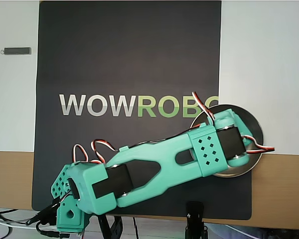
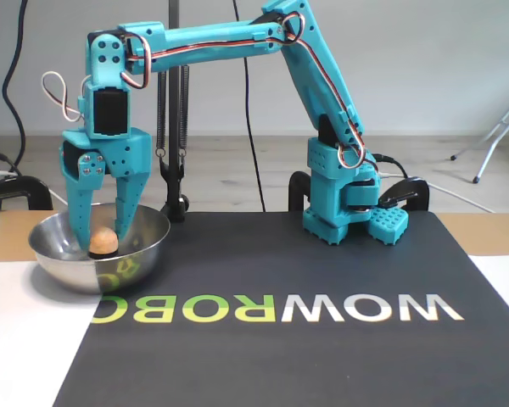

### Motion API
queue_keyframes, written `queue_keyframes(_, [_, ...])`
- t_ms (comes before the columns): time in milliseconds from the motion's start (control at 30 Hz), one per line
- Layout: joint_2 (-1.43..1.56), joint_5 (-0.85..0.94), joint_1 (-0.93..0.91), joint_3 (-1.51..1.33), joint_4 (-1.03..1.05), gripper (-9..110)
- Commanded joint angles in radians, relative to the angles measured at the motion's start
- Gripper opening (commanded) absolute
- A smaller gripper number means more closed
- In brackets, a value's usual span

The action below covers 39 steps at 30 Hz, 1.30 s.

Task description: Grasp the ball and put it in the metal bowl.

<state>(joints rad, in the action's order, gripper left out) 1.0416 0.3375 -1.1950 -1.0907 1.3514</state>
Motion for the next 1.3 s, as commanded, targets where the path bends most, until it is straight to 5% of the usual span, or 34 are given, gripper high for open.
queue_keyframes(0, [0.008, -0.006, 0.008, 0.043, -0.005, 26])
queue_keyframes(133, [0.012, -0.006, 0.008, 0.043, 0.000, 29])
queue_keyframes(333, [0.012, -0.006, 0.008, 0.043, 0.003, 52])
queue_keyframes(1067, [0.014, 0.006, 0.008, 0.043, -0.006, 52])
queue_keyframes(1167, [0.014, 0.006, 0.005, 0.043, -0.006, 39])
queue_keyframes(1267, [0.014, 0.006, 0.002, 0.043, -0.005, 12])
